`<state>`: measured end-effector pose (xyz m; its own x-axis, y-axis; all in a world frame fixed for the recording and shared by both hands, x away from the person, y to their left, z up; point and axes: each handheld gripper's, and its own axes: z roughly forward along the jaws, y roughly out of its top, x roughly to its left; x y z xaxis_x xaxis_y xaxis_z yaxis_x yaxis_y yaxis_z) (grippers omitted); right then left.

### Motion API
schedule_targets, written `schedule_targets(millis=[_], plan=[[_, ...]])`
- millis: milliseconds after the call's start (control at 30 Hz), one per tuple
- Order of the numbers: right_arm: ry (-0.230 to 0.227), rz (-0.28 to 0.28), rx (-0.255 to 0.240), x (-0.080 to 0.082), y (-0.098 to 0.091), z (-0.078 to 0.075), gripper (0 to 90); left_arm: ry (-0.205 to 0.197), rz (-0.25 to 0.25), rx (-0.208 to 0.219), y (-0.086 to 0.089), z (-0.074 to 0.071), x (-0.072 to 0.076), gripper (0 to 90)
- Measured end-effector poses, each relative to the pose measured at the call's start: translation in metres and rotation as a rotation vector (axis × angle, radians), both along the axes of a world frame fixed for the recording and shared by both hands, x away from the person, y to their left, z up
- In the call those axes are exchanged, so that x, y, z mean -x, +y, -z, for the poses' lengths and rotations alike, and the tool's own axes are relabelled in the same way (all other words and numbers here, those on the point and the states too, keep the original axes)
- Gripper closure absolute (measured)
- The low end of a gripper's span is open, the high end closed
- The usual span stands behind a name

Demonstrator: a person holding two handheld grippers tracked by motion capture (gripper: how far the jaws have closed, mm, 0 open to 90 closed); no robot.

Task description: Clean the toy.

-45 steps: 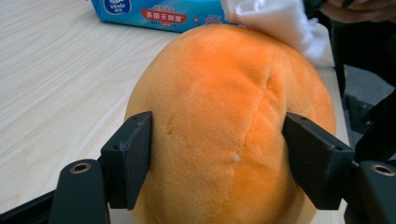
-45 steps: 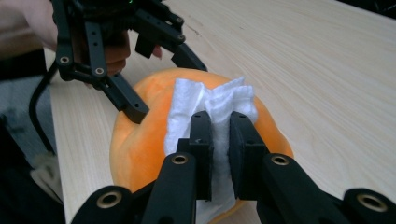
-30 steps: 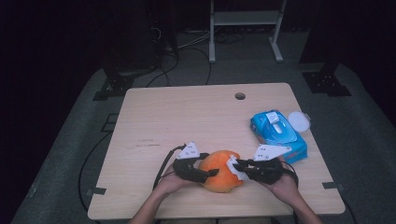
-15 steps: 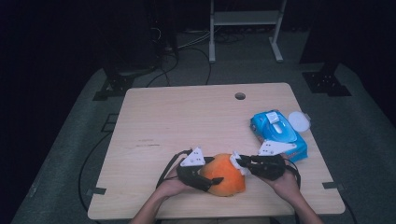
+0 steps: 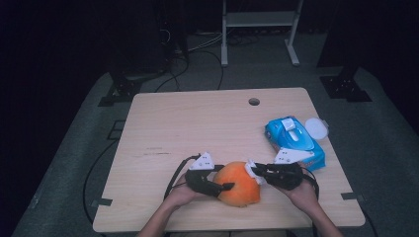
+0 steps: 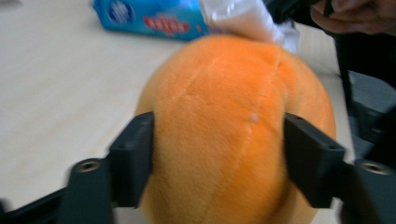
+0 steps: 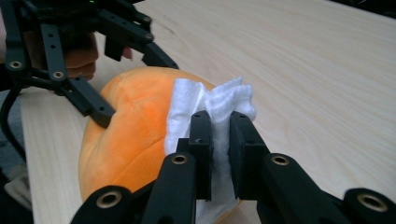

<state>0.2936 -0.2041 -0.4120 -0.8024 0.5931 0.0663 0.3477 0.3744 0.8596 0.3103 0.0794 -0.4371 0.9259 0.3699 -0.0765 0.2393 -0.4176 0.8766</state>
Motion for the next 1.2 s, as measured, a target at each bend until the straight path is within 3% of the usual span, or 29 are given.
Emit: schedule_targets(millis=[100, 167, 233, 300, 433, 533, 600, 700, 733, 800, 900, 967, 1000, 1067, 1133, 1200], plan=[[-0.018, -0.028, -0.050, 0.005, 0.003, -0.009, 79.9, -0.097, -0.016, -0.006, -0.009, -0.009, 0.007, 37.2], [-0.048, -0.056, -0.035, 0.011, 0.013, -0.014, 79.9, -0.169, -0.029, -0.043, -0.015, -0.011, 0.012, 37.3], [-0.077, -0.065, 0.016, 0.014, 0.022, -0.013, 79.8, -0.209, -0.026, -0.077, -0.017, -0.012, 0.016, 37.3], [-0.073, -0.056, 0.024, 0.012, 0.021, -0.011, 79.8, -0.205, -0.031, -0.073, -0.014, -0.011, 0.016, 37.6], [-0.062, 0.036, 0.039, 0.002, 0.003, -0.006, 79.8, -0.196, -0.020, -0.071, -0.012, -0.011, 0.018, 37.2], [-0.022, 0.042, 0.029, -0.001, -0.007, 0.000, 79.8, -0.175, 0.009, -0.058, -0.013, -0.010, 0.017, 28.3], [-0.016, 0.032, 0.042, 0.000, -0.005, 0.002, 79.8, -0.129, 0.031, -0.017, -0.009, -0.010, 0.012, 19.7], [-0.018, 0.015, 0.047, -0.001, -0.001, 0.003, 79.8, -0.041, -0.010, 0.009, 0.002, -0.008, 0.000, 10.9], [-0.016, 0.014, 0.047, -0.001, -0.001, 0.003, 79.8, 0.007, -0.008, 0.011, 0.005, -0.005, -0.004, 9.2], [-0.013, 0.014, 0.044, -0.002, 0.000, 0.004, 79.8, 0.053, 0.019, 0.015, 0.007, 0.001, -0.007, 11.5], [-0.028, 0.016, 0.043, 0.003, 0.005, 0.001, 79.9, 0.011, 0.002, 0.000, 0.004, 0.002, -0.003, 24.3], [-0.039, -0.012, 0.020, 0.007, 0.011, -0.003, 79.9, -0.025, -0.023, 0.000, -0.001, -0.004, 0.002, 30.1], [-0.049, -0.040, 0.007, 0.011, 0.016, -0.007, 79.8, -0.037, -0.028, -0.002, -0.004, -0.006, 0.004, 31.8], [-0.079, -0.053, 0.029, 0.015, 0.025, -0.010, 79.8, -0.066, -0.035, -0.024, -0.010, -0.010, 0.009, 32.2], [-0.087, -0.057, 0.049, 0.015, 0.025, -0.011, 79.7, -0.050, -0.013, -0.004, -0.008, -0.010, 0.009, 30.8], [-0.057, -0.058, 0.031, 0.012, 0.018, -0.008, 79.7, -0.005, 0.017, 0.026, -0.003, -0.009, 0.005, 25.4]])
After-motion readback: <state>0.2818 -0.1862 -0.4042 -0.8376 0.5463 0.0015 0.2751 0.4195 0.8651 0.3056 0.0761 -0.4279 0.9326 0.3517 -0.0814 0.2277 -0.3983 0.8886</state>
